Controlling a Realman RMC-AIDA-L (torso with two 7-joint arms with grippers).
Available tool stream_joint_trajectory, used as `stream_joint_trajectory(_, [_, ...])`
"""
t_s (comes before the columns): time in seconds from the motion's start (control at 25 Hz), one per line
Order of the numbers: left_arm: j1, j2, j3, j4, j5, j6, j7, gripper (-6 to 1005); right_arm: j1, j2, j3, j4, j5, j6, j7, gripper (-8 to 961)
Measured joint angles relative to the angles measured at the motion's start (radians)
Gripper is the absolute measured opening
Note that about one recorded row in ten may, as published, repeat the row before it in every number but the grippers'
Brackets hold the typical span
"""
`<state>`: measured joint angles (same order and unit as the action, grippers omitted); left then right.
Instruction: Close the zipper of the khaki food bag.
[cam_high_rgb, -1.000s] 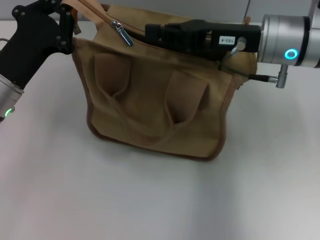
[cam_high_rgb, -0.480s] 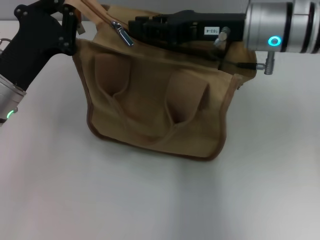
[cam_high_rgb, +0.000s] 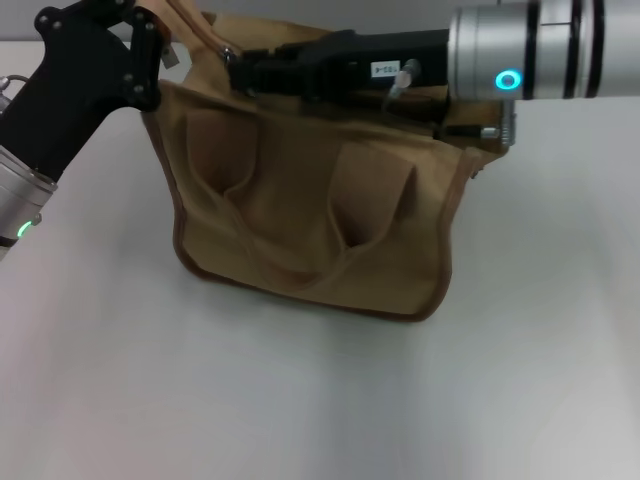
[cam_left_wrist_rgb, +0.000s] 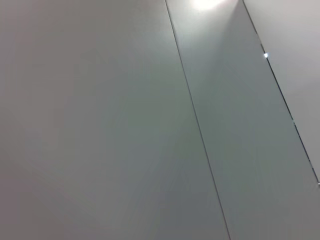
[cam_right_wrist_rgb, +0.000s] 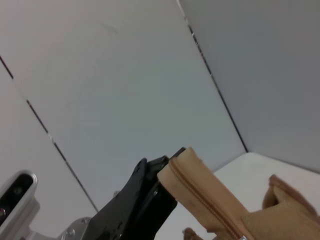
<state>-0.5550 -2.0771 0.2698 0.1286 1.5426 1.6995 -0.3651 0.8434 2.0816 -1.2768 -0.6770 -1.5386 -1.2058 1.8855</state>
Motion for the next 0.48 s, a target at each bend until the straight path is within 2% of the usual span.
stream_joint_trajectory(0.2, [-0.001,0.0,0.009,-0.005,0.001,0.007,0.0,77,0.019,0.0,-0.01,0.001,-0.012,0.012,0.027,292])
stream_joint_trajectory(0.48, [-0.001,0.001,0.009,-0.011,0.001,0.022,0.0,79,0.043,0.001,-0.011,0.004,-0.051,0.025,0.069,129])
